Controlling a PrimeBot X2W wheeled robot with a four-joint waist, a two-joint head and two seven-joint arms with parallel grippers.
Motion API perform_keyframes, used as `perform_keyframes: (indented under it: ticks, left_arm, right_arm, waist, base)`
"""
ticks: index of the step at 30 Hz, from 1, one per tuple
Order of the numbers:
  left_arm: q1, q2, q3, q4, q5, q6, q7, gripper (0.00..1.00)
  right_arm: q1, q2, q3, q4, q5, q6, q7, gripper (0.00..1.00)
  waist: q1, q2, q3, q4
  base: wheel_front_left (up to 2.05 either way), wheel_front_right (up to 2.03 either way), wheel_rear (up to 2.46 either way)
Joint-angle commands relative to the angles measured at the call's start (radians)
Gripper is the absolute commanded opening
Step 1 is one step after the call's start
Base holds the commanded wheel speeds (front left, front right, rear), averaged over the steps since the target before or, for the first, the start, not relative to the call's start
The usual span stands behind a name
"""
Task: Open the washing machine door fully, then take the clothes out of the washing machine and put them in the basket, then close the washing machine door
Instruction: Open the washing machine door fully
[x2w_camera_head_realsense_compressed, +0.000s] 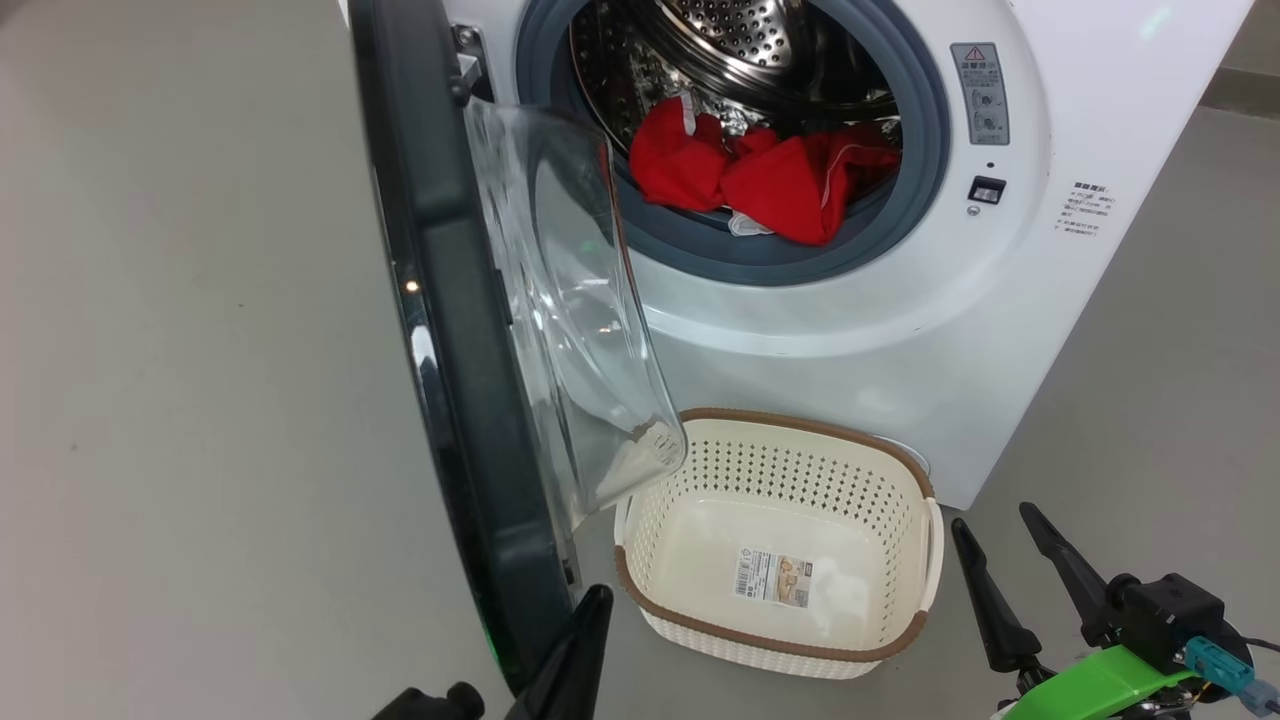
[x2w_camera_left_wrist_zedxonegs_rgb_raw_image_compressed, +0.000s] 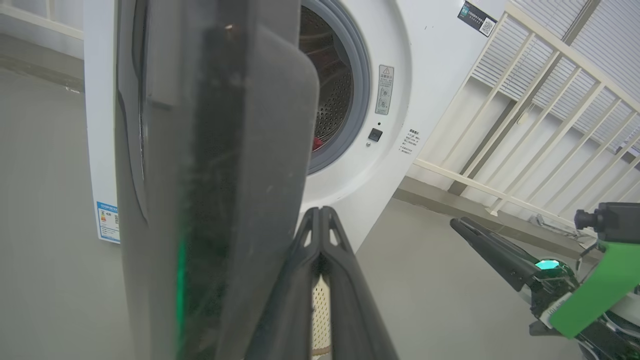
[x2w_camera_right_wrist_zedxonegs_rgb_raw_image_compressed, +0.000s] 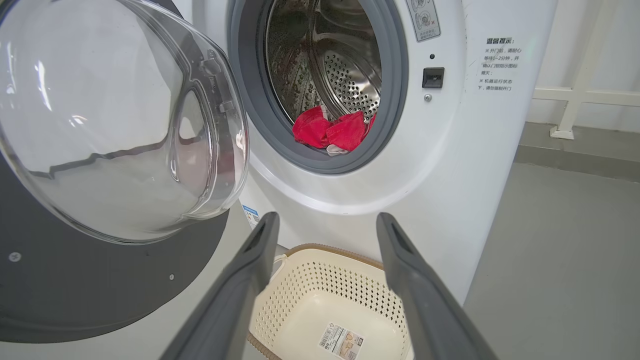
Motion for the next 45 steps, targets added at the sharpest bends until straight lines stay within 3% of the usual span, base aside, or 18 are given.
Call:
perform_keyframes:
  ticks: [1,11,19,45]
  left_arm:
    - [-0.032,0.001,0.045,-0.015,-0.01,0.014,-0.005,0.0]
    - [-0.015,0.001,0.13,-0.002,-0.009,0.029,-0.005,0.0]
    - [0.006,0.001,0.261,0.002,0.017,0.039,-0.005,0.0]
    - [-0.154,0.001,0.7,0.129,0.118,-0.015,-0.005,0.0]
  right_arm:
    - [-0.01,-0.018,0.019,-0.026,0.005,0.006,-0.009,1.0]
    - [-0.006,-0.017,0.025,-0.025,0.005,0.006,-0.009,1.0]
    - [-0.006,-0.017,0.027,-0.025,0.005,0.006,-0.009,1.0]
    - [-0.044,-0.042,0.03,-0.027,0.004,0.006,-0.009,1.0]
  waist:
    - [0.0,0.0,-0.001,0.001]
    - [0.0,0.0,-0.009,0.011]
    - [0.0,0.0,-0.008,0.018]
    - [0.0,0.0,0.064,0.001]
  base:
    - [0.0,0.0,0.0]
    - [0.0,0.0,0.0]
    - [0.0,0.0,0.0]
    - [0.0,0.0,0.0]
